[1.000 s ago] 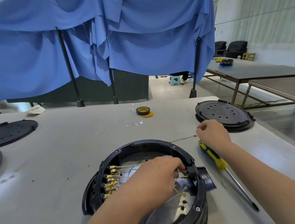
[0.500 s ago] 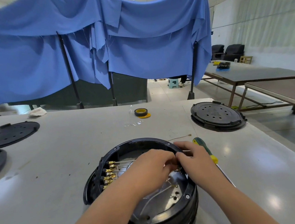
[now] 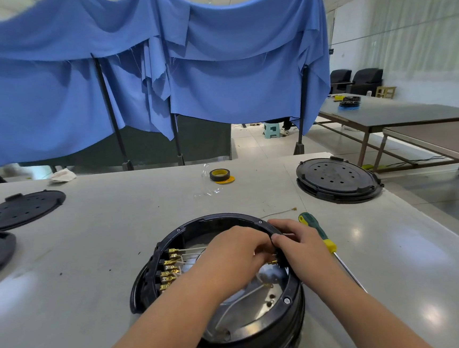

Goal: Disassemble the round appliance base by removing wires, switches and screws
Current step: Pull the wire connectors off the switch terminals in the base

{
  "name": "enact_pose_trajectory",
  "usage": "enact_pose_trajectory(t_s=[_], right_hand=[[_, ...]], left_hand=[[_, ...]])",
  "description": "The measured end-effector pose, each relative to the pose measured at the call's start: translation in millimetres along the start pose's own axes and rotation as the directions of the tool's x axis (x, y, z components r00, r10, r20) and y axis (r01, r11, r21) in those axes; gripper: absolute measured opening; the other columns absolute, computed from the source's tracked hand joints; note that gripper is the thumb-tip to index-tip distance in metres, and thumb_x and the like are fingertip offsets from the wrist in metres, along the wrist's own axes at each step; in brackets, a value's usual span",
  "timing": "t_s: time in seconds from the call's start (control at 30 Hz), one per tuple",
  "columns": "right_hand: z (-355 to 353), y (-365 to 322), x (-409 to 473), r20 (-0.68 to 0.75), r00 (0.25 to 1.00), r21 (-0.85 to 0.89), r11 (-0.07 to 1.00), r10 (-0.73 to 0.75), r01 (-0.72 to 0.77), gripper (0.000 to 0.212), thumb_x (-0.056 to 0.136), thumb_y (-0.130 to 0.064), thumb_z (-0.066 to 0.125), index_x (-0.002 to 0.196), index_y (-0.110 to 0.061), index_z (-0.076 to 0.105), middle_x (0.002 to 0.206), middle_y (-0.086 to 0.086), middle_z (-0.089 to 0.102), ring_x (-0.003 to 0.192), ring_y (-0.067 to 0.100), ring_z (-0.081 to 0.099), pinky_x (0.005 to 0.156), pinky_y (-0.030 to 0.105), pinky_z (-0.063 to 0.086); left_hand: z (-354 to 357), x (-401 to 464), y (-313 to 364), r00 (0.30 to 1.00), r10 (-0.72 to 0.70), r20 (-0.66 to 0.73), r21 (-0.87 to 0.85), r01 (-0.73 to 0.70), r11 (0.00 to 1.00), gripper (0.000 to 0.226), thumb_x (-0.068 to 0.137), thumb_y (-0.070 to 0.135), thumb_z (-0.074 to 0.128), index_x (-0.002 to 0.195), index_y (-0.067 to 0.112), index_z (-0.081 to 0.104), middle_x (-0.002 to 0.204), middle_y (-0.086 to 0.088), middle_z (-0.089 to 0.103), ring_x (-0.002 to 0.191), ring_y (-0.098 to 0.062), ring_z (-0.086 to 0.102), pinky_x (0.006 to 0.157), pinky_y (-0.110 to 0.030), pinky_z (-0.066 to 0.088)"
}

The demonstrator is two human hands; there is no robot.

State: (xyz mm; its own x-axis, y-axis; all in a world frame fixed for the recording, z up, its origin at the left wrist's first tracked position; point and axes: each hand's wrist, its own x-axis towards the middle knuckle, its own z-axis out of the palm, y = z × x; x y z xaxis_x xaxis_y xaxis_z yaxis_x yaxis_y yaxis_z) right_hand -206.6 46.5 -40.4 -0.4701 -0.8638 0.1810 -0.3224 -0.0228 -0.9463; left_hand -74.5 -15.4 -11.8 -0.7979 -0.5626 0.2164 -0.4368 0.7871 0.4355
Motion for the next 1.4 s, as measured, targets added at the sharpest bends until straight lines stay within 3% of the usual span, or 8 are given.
enact_pose_trajectory(t_s=[0.2, 0.33, 0.43, 0.57, 0.73, 1.07, 1.27, 1.4], right_hand=[[-0.2, -2.6, -0.8, -0.002, 1.000, -0.001, 1.000, 0.011, -0.011, 0.037, 0.085, -0.002, 0.055, 0.091, -0.037, 0.065, 0.093, -0.012, 0.071, 0.091, 0.008, 0.067, 0.085, 0.034, 0.055], [-0.8, -3.1, -1.2, 0.013, 1.000, -0.003, 1.000, 0.028, -0.028, 0.033, 0.086, -0.002, 0.053, 0.104, -0.025, 0.067, 0.099, -0.007, 0.071, 0.094, 0.012, 0.066, 0.086, 0.035, 0.054], [-1.1, -2.6, -0.8, 0.018, 1.000, -0.004, 1.000, 0.023, -0.023, 0.033, 0.087, 0.000, 0.053, 0.104, -0.025, 0.066, 0.099, -0.006, 0.070, 0.095, 0.012, 0.066, 0.086, 0.032, 0.054], [-1.4, -2.2, 0.0, 0.029, 0.999, 0.005, 1.000, 0.018, -0.018, 0.035, 0.086, 0.001, 0.052, 0.104, -0.026, 0.066, 0.099, -0.008, 0.070, 0.095, 0.011, 0.066, 0.082, 0.028, 0.053], [-1.7, -1.9, 0.3, 0.033, 0.999, 0.014, 1.000, 0.006, -0.006, 0.036, 0.086, 0.001, 0.053, 0.098, -0.029, 0.066, 0.095, -0.010, 0.070, 0.092, 0.009, 0.066, 0.078, 0.025, 0.054], [-0.8, -2.0, 1.4, 0.020, 1.000, 0.006, 1.000, -0.002, 0.002, 0.037, 0.086, 0.002, 0.053, 0.095, -0.032, 0.064, 0.097, -0.011, 0.069, 0.093, 0.008, 0.065, 0.084, 0.029, 0.054], [-1.5, -2.8, 0.9, 0.022, 1.000, -0.011, 1.000, 0.007, -0.007, 0.036, 0.087, 0.000, 0.053, 0.097, -0.032, 0.064, 0.098, -0.013, 0.068, 0.095, 0.008, 0.064, 0.083, 0.026, 0.052], [-1.2, -2.5, 0.5, 0.020, 1.000, -0.023, 1.000, 0.015, -0.014, 0.033, 0.087, -0.002, 0.053, 0.104, -0.027, 0.065, 0.101, -0.009, 0.069, 0.097, 0.011, 0.064, 0.088, 0.032, 0.052]], left_hand=[[1.3, 0.9, 1.5, 1.000, 0.006, -0.012, 0.057, -0.005, 0.998, 0.012, 0.088, 0.023, 0.055, 0.087, 0.023, 0.067, 0.084, 0.008, 0.065, 0.080, -0.012, 0.059, 0.075, -0.038, 0.051], [1.1, 2.3, 0.0, 0.999, -0.053, 0.006, -0.036, 0.053, 0.998, 0.013, 0.085, 0.020, 0.058, 0.076, 0.026, 0.063, 0.074, 0.010, 0.063, 0.075, -0.013, 0.061, 0.073, -0.038, 0.052], [1.2, 2.7, -0.4, 0.996, -0.082, 0.023, -0.092, 0.083, 0.992, 0.017, 0.084, 0.018, 0.060, 0.071, 0.028, 0.061, 0.073, 0.009, 0.064, 0.074, -0.014, 0.063, 0.073, -0.040, 0.053], [2.3, 1.4, -0.2, 0.997, -0.074, 0.010, -0.064, 0.074, 0.995, 0.017, 0.085, 0.018, 0.059, 0.071, 0.028, 0.058, 0.076, 0.009, 0.063, 0.078, -0.014, 0.060, 0.075, -0.041, 0.052], [2.7, -1.3, 4.0, 0.999, 0.024, -0.023, 0.095, -0.022, 0.995, 0.009, 0.087, 0.017, 0.053, 0.084, 0.023, 0.060, 0.085, 0.006, 0.063, 0.087, -0.017, 0.055, 0.077, -0.040, 0.048], [-0.1, -2.2, 6.2, 0.999, 0.034, -0.023, 0.091, -0.032, 0.995, 0.010, 0.087, 0.015, 0.052, 0.080, 0.023, 0.055, 0.085, 0.005, 0.061, 0.086, -0.018, 0.055, 0.076, -0.038, 0.047], [-1.1, -3.4, 4.3, 0.998, 0.048, -0.040, 0.108, -0.043, 0.993, 0.011, 0.085, 0.019, 0.053, 0.075, 0.022, 0.050, 0.075, 0.007, 0.054, 0.080, -0.019, 0.054, 0.073, -0.040, 0.048], [-1.0, -8.7, -4.9, 0.999, -0.038, -0.027, -0.016, 0.038, 0.999, 0.008, 0.086, 0.028, 0.058, 0.081, 0.022, 0.058, 0.081, 0.006, 0.063, 0.081, -0.012, 0.059, 0.075, -0.040, 0.050]])
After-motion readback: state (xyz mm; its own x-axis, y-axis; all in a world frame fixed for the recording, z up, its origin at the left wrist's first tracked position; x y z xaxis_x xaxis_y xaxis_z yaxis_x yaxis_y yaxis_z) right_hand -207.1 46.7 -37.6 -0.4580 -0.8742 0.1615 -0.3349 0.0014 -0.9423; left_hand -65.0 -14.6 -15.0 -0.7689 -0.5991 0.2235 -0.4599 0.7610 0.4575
